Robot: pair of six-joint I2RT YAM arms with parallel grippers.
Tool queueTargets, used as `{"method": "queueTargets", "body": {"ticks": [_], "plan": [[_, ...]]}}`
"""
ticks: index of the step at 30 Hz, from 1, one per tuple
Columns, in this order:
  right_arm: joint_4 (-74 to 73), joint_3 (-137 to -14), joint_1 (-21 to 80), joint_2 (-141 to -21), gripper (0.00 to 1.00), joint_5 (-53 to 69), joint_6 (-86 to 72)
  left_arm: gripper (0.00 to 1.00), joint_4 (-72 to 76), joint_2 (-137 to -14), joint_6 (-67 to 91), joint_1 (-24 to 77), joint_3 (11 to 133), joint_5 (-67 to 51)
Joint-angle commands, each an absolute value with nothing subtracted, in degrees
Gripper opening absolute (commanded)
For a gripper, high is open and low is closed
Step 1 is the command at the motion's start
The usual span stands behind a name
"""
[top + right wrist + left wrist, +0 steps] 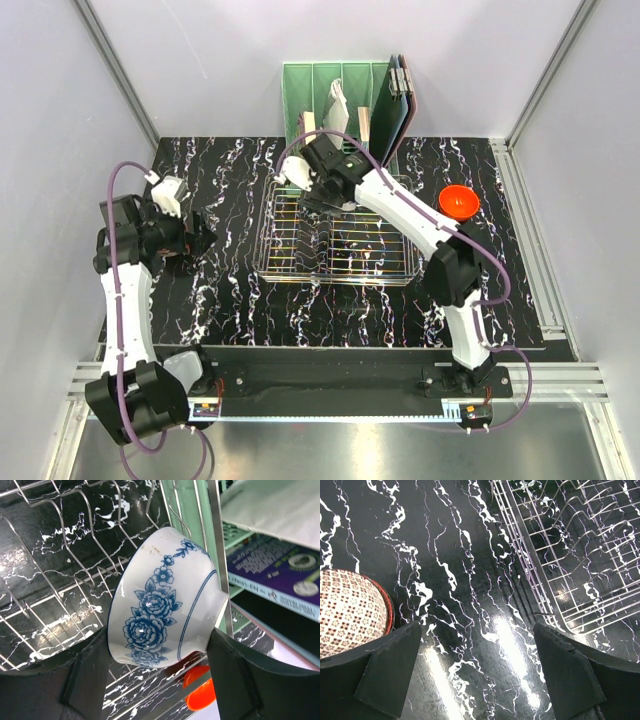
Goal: Load the bowls into the dish rack
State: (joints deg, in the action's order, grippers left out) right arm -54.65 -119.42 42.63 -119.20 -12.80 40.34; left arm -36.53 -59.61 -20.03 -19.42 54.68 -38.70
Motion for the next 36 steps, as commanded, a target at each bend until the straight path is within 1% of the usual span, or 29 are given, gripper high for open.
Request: {"method": "queueTargets", "body": {"ticks": [1, 29, 30, 33, 34, 36], "plan": [[-50.89, -125.59, 42.8, -120.58, 0.0, -13.45, 44.65, 0.99, -35.24, -57.48, -21.27, -20.74, 53.88, -41.57], [-51.33, -133.59, 45.79, -131.13, 0.01, -9.84, 50.18, 0.99, -35.51, -58.8, -23.29, -25.93, 51.33, -45.61], [-51.42, -133.85, 45.79, -131.83, 0.03, -9.84, 50.36, 0.99, -35.59, -58.8, -23.38, -26.19, 51.15, -45.79], [-51.42, -134.65, 45.79, -132.97, 0.16, -9.93, 51.33, 0.99, -35.68, -58.97, -23.55, -26.63, 50.89, -46.14], [-51.42, -134.91, 45.79, -133.15, 0.29, -9.93, 51.33, 0.99, -35.68, -58.97, -23.55, -26.72, 50.89, -46.32], [-51.42, -134.74, 45.79, -133.24, 0.41, -9.76, 51.33, 0.99, -35.68, -59.06, -23.9, -26.98, 50.45, -46.4]]}}
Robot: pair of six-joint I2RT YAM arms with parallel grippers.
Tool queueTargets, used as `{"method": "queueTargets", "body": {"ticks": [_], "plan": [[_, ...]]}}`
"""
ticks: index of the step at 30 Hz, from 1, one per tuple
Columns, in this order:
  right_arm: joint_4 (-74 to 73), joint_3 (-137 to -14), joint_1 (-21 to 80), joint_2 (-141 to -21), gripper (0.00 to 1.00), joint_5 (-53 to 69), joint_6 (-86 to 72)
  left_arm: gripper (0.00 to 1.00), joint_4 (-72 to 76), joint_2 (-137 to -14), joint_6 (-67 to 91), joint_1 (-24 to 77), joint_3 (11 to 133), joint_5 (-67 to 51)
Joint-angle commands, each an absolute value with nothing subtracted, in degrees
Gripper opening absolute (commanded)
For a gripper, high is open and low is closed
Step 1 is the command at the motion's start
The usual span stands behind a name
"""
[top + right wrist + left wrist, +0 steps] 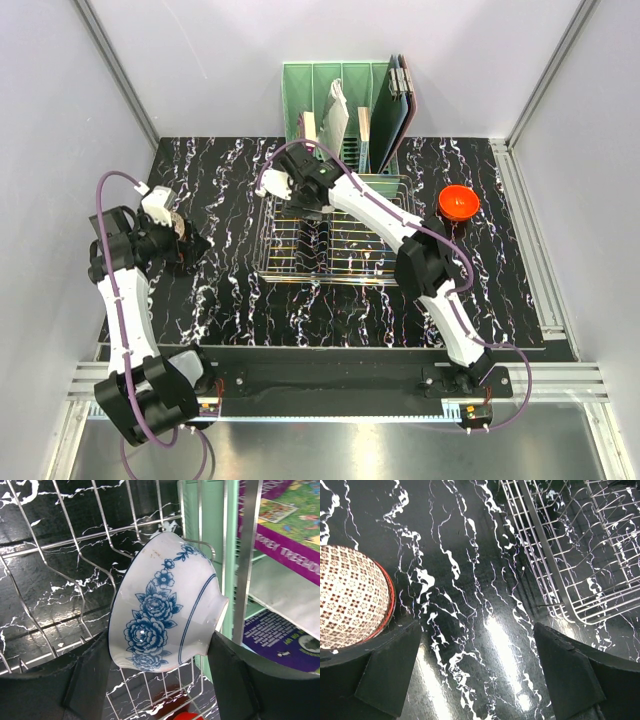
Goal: Load the bowls into the dish rack
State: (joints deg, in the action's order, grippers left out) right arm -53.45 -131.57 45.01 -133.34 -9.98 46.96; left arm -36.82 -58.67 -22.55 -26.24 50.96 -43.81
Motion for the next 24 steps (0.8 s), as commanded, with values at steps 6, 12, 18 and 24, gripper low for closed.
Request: {"method": "queueTargets", "body": {"ticks": [6, 12, 18, 24], "plan": [[-51.42, -133.16, 45.79, -132.89, 0.73, -10.46, 51.24, 0.99, -35.86, -59.94, -24.52, -27.77, 50.45, -47.28], [-51.42, -132.98, 45.79, -132.63, 1.0, -11.07, 51.15, 0.99, -36.21, -59.94, -24.87, -28.21, 50.36, -47.81], [-51.59, -132.98, 45.79, -130.79, 1.0, -11.51, 49.93, 0.99, -36.74, -59.59, -25.49, -28.74, 50.1, -48.25], [-54.4, -132.28, 45.62, -122.8, 1.0, -9.41, 46.42, 0.99, -38.67, -58.89, -27.95, -28.83, 51.85, -49.65]]}}
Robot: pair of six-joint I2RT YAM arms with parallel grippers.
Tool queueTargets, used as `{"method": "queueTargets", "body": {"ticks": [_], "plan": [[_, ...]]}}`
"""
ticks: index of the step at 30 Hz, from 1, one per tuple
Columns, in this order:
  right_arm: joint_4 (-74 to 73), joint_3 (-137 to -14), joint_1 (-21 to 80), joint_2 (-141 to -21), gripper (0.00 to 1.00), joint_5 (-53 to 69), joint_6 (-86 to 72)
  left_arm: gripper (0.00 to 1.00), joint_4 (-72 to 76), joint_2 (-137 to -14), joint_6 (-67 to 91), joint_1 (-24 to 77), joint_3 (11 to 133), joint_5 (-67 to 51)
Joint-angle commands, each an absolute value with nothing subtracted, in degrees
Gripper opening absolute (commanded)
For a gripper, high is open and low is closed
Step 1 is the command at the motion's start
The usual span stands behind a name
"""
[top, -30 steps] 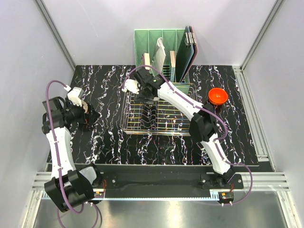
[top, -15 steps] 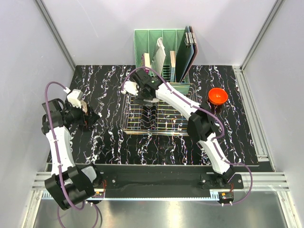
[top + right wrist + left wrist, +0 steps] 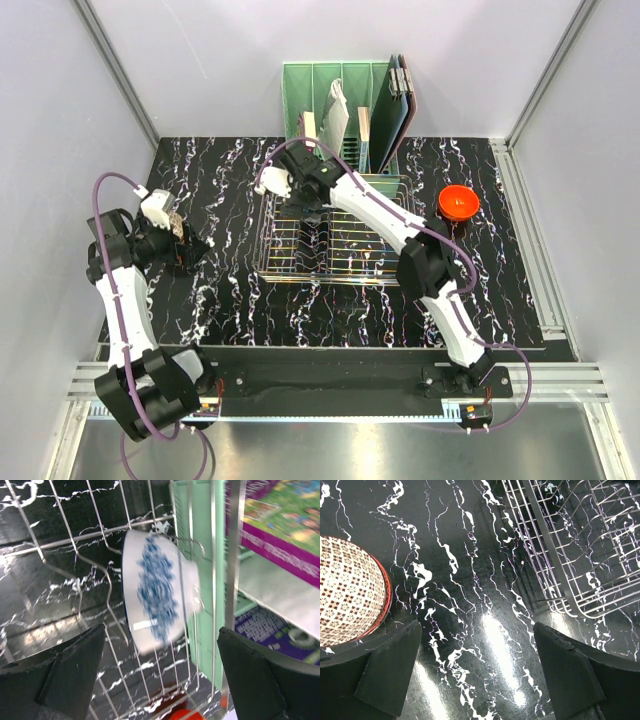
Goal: Load the bowls into the dish rack
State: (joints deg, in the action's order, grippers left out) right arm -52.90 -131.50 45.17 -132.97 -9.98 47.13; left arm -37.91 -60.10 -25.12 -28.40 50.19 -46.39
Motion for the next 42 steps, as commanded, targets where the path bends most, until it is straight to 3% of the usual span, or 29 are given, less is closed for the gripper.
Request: {"method": "queueTargets", "body": {"ticks": [1, 9, 13, 20, 30, 42], "plan": [[-54.75, -131.84, 45.53, -121.22, 1.0, -8.88, 45.62, 0.99, -38.93, -58.71, -28.38, -28.74, 52.38, -50.01], [-55.73, -130.08, 35.18, -107.15, 1.0, -1.86, 35.01, 0.99, -40.96, -55.2, -29.18, -23.66, 57.04, -48.26], [-53.53, -127.37, 19.82, -104.59, 1.0, -1.14, 26.65, 0.99, -40.61, -55.63, -26.72, -13.74, 58.36, -42.9], [-37.81, -101.44, 7.06, -98.35, 0.98, -7.04, 21.9, 0.99, -37.36, -58.53, -21.01, -4.14, 60.82, -37.01], [-33.14, -92.99, -9.3, -105.99, 0.93, 1.22, 15.73, 0.99, -36.3, -57.04, -19.42, -0.26, 60.21, -34.01], [-35.33, -96.85, -13.01, -117.77, 0.88, 11.25, 13.01, 0.99, -36.3, -56.43, -19.25, -0.35, 59.5, -33.31]]}}
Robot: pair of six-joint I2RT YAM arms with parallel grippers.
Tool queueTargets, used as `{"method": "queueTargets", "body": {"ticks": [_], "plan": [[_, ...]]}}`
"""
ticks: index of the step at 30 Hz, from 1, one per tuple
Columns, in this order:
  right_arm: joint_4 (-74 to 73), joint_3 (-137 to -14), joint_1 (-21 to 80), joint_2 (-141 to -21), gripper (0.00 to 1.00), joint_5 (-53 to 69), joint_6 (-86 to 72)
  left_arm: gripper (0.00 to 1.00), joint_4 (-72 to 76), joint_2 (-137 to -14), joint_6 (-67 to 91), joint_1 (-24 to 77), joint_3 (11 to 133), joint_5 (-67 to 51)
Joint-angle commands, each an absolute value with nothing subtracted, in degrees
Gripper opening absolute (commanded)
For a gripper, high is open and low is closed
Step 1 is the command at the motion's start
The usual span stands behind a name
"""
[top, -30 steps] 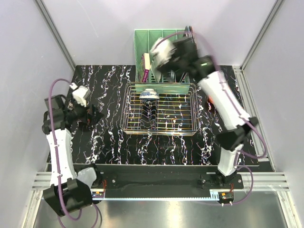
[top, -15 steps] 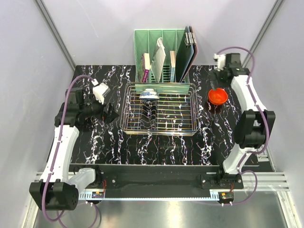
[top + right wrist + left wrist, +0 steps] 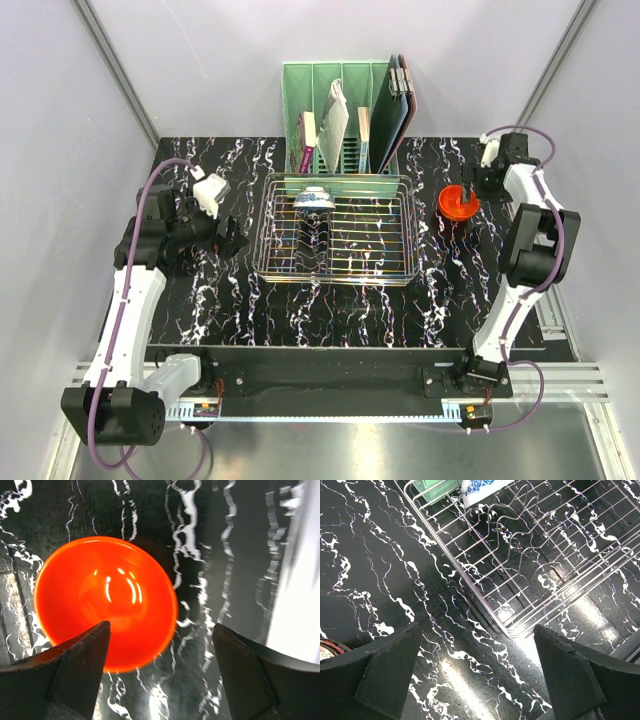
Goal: Load the bowls into the dish rack
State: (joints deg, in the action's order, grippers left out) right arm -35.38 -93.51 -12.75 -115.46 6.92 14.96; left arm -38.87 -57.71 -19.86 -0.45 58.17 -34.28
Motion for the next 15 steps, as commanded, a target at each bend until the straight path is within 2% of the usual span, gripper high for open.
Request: {"method": "queueTargets", "body": {"ticks": [1, 3, 6, 10, 11, 13, 15], "plan": [[-35.33, -96.86, -13.01, -118.82, 0.86, 11.25, 12.83, 0.99, -36.39, -56.43, -19.34, -0.26, 59.5, -33.31], [-35.42, -96.94, -13.1, -119.62, 0.82, 12.04, 12.22, 0.99, -36.39, -56.34, -19.34, 0.87, 59.41, -33.31], [-35.6, -96.86, -13.1, -120.41, 0.68, 13.18, 11.34, 0.99, -36.3, -56.08, -19.34, 0.97, 59.33, -33.13], [-36.21, -96.94, -13.1, -120.94, 0.38, 13.98, 10.2, 0.99, -36.39, -56.16, -19.25, 1.14, 59.5, -33.31], [-36.3, -97.03, -13.1, -121.02, 0.16, 13.8, 10.11, 0.99, -36.3, -56.16, -19.16, 1.14, 59.5, -33.4], [-36.65, -96.94, -13.1, -120.33, 0.01, 13.71, 9.84, 0.99, -36.3, -56.34, -19.25, 1.23, 59.76, -33.22], [-37.26, -96.51, -13.1, -118.49, 0.0, 13.45, 9.58, 0.99, -36.39, -56.25, -19.34, 1.32, 60.03, -33.31]]}}
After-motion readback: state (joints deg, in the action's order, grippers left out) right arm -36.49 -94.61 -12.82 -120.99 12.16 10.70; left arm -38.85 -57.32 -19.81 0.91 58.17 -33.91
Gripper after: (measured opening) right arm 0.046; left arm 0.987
